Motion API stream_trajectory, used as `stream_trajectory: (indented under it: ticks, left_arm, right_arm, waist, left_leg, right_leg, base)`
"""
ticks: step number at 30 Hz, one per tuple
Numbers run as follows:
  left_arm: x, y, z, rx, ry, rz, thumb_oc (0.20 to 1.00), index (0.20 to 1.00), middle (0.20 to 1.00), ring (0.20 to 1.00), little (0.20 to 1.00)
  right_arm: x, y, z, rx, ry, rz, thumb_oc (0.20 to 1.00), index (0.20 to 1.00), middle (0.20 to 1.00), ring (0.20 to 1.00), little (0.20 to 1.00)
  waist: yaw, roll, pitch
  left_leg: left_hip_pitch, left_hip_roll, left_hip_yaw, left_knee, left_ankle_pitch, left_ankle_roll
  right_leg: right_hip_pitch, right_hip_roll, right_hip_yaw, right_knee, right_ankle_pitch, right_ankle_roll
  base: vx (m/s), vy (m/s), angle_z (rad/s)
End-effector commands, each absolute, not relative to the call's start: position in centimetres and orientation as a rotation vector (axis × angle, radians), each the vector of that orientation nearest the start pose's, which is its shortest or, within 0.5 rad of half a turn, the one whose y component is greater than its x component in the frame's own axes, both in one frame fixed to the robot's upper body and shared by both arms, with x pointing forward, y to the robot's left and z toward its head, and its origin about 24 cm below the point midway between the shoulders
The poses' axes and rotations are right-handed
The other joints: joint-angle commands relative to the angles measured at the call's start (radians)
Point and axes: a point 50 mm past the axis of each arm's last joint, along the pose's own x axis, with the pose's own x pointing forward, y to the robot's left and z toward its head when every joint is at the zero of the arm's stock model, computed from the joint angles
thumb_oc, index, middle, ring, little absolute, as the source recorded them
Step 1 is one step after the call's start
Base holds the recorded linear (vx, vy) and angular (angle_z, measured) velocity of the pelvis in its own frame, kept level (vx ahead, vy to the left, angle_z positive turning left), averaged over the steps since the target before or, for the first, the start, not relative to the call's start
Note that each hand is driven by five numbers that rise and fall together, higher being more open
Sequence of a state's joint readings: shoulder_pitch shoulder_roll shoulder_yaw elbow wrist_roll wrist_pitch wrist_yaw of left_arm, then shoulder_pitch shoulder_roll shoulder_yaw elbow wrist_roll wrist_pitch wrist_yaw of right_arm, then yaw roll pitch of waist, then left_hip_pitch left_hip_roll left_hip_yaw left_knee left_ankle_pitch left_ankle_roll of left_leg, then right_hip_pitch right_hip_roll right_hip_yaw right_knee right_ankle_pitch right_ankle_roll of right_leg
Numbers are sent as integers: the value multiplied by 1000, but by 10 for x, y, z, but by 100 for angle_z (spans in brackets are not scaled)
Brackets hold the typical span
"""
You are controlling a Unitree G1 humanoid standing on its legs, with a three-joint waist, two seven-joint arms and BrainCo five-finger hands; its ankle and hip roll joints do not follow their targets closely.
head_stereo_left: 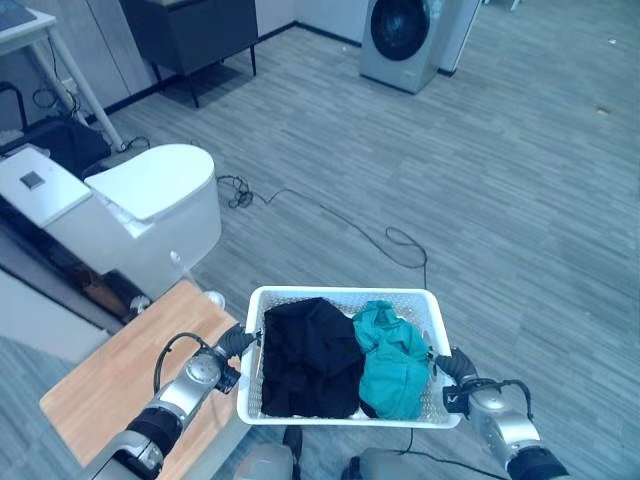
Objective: Grab the laundry basket,head to the washer,open it,put in the laundry and shut it.
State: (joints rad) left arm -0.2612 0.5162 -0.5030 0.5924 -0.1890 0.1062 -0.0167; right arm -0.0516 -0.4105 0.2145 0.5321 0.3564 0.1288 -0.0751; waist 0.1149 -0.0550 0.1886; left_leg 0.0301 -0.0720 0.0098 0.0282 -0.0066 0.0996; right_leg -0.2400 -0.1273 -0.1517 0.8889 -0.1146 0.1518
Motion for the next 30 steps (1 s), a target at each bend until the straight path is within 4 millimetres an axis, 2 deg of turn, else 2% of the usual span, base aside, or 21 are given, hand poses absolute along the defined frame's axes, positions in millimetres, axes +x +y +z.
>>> stream_trajectory:
  ticks: [1, 4, 5, 6, 7, 8, 9, 11, 14, 16, 17, 18, 19, 20, 21, 23, 25, 27, 28, 29, 30]
  left_arm:
    - [293, 218, -4, 443, 389, -183, 200, 200, 200, 200, 200]
    - [291, 218, -8, 454, 405, -190, 200, 200, 200, 200, 200]
    - [291, 218, -8, 454, 406, -190, 200, 200, 200, 200, 200]
    - [293, 218, -8, 463, 406, -186, 200, 200, 200, 200, 200]
    - [293, 218, -8, 463, 406, -186, 200, 200, 200, 200, 200]
    - [294, 218, -9, 467, 408, -176, 200, 200, 200, 200, 200]
    - [294, 217, -10, 468, 410, -174, 200, 200, 200, 200, 200]
    - [293, 217, -12, 475, 415, -175, 200, 200, 200, 200, 200]
    - [291, 220, -15, 490, 425, -170, 200, 200, 200, 200, 200]
    - [292, 219, -14, 497, 423, -179, 200, 200, 200, 200, 200]
    - [291, 217, -16, 492, 427, -185, 200, 200, 200, 200, 200]
    - [291, 217, -16, 492, 427, -185, 200, 200, 200, 200, 200]
    - [288, 217, -18, 484, 430, -182, 200, 200, 200, 200, 200]
    - [288, 217, -18, 484, 431, -182, 200, 200, 200, 200, 200]
    - [286, 217, -22, 465, 452, -179, 200, 200, 200, 200, 200]
    - [284, 218, -25, 458, 473, -180, 200, 200, 200, 200, 200]
    - [285, 219, -24, 453, 472, -175, 200, 200, 200, 200, 200]
    - [286, 217, -24, 444, 471, -175, 200, 200, 200, 200, 200]
    - [287, 215, -22, 436, 463, -175, 200, 200, 200, 200, 200]
    - [289, 213, -21, 430, 455, -177, 200, 200, 200, 200, 200]
    - [289, 213, -18, 417, 439, -167, 200, 200, 200, 200, 200]
  right_arm:
    - [242, -218, -36, 3, 461, 80, 200, 200, 200, 200, 200]
    - [238, -225, -36, 6, 465, 56, 200, 200, 200, 200, 200]
    - [238, -225, -36, 6, 465, 56, 200, 200, 200, 200, 200]
    - [236, -228, -37, 8, 476, 45, 200, 200, 200, 200, 200]
    - [236, -228, -37, 8, 476, 45, 200, 200, 200, 200, 200]
    - [236, -230, -38, 11, 481, 39, 200, 200, 200, 200, 200]
    - [235, -230, -39, 11, 485, 38, 200, 200, 200, 200, 200]
    - [236, -229, -39, 7, 487, 47, 200, 200, 200, 200, 200]
    - [235, -228, -40, 6, 494, 53, 200, 200, 200, 200, 200]
    - [232, -231, -42, 10, 503, 44, 200, 200, 200, 200, 200]
    - [230, -233, -42, 7, 503, 39, 200, 200, 200, 200, 200]
    - [230, -233, -42, 7, 503, 39, 200, 200, 200, 200, 200]
    - [228, -235, -42, 8, 503, 34, 200, 200, 200, 200, 200]
    - [228, -235, -42, 8, 503, 34, 200, 200, 200, 200, 200]
    - [227, -236, -42, 14, 502, 16, 200, 200, 200, 200, 200]
    - [227, -237, -42, 24, 502, 11, 200, 200, 200, 200, 200]
    - [227, -235, -40, 36, 495, 17, 200, 200, 200, 200, 200]
    - [228, -235, -40, 35, 495, 13, 200, 200, 200, 200, 200]
    - [229, -234, -41, 38, 495, 9, 200, 200, 200, 200, 200]
    - [231, -233, -39, 41, 490, 8, 200, 200, 200, 200, 200]
    - [234, -228, -37, 48, 478, 28, 200, 200, 200, 200, 200]
  waist:
    - [-43, 44, -43]
    - [-72, 40, -40]
    - [-74, 43, -38]
    - [-83, 38, -39]
    - [-83, 39, -38]
    - [-98, 39, -37]
    - [-103, 43, -31]
    - [-108, 47, -25]
    - [-121, 47, -36]
    - [-132, 36, -64]
    - [-140, 43, -78]
    - [-140, 43, -78]
    - [-150, 56, -97]
    - [-152, 57, -98]
    - [-148, 55, -98]
    - [-132, 42, -80]
    - [-114, 20, -64]
    - [-102, 10, -53]
    - [-91, 1, -45]
    - [-83, -5, -42]
    - [-53, 0, -34]
  left_leg:
    - [-53, 22, 30, 36, -22, -29]
    - [-4, 17, 8, 37, -61, -56]
    - [-1, 20, 6, 38, -64, -57]
    - [29, 21, -15, 33, -93, -73]
    - [30, 21, -15, 33, -93, -73]
    - [66, 22, -42, 24, -123, -80]
    - [91, 28, -53, 23, -141, -84]
    - [135, 42, -64, 25, -172, -93]
    - [184, 64, -80, 29, -184, -110]
    - [213, 85, -91, 26, -191, -126]
    - [225, 115, -87, 43, -184, -140]
    - [225, 115, -87, 43, -184, -140]
    - [220, 166, -98, 107, -129, -162]
    - [218, 168, -100, 109, -130, -163]
    - [130, 209, -99, 325, 4, -155]
    - [20, 214, -117, 575, 66, -126]
    - [-61, 202, -129, 709, 107, -107]
    - [-100, 210, -107, 732, 98, -103]
    - [-143, 194, -88, 725, 62, -97]
    - [-184, 172, -72, 699, 41, -98]
    - [-238, 115, -37, 593, 0, -100]
  right_leg:
    - [113, 17, -70, -290, 97, -13]
    - [95, -1, -104, -525, 54, -32]
    - [102, 3, -107, -531, 55, -33]
    - [79, -10, -63, -693, 94, -20]
    - [81, -9, -63, -694, 94, -20]
    - [21, -33, 11, -809, 164, 10]
    - [-5, -44, 38, -850, 194, 21]
    - [-29, -60, 40, -908, 229, 38]
    - [-29, -62, 14, -901, 262, 50]
    - [1, -51, 22, -875, 272, 40]
    - [13, -36, 19, -856, 267, 30]
    - [13, -36, 19, -856, 267, 30]
    - [28, 8, 8, -813, 233, 8]
    - [27, 9, 5, -812, 232, 7]
    - [82, 52, 6, -790, 184, -43]
    - [139, 92, 27, -792, 153, -93]
    - [176, 111, 45, -803, 138, -120]
    - [198, 113, 45, -813, 129, -127]
    - [216, 113, 50, -822, 122, -128]
    - [232, 115, 58, -829, 114, -128]
    - [267, 130, 78, -831, 94, -120]
  base:
    - [374, -20, 77]
    - [302, -88, 60]
    - [339, -173, 56]
    - [232, -121, 50]
    - [458, -227, 46]
    - [371, -168, 38]
    - [498, -223, 44]
    - [369, -191, 26]
    - [360, -238, 26]
    - [374, -312, 50]
    - [254, -212, 49]
    - [363, -380, 29]
    - [230, -265, -5]
    - [432, -572, -4]
    - [265, -411, 32]
    - [293, -487, 14]
    - [181, -370, -70]
    - [99, -186, -29]
    - [141, -115, -1]
    - [304, -154, 9]
    - [234, -85, 7]
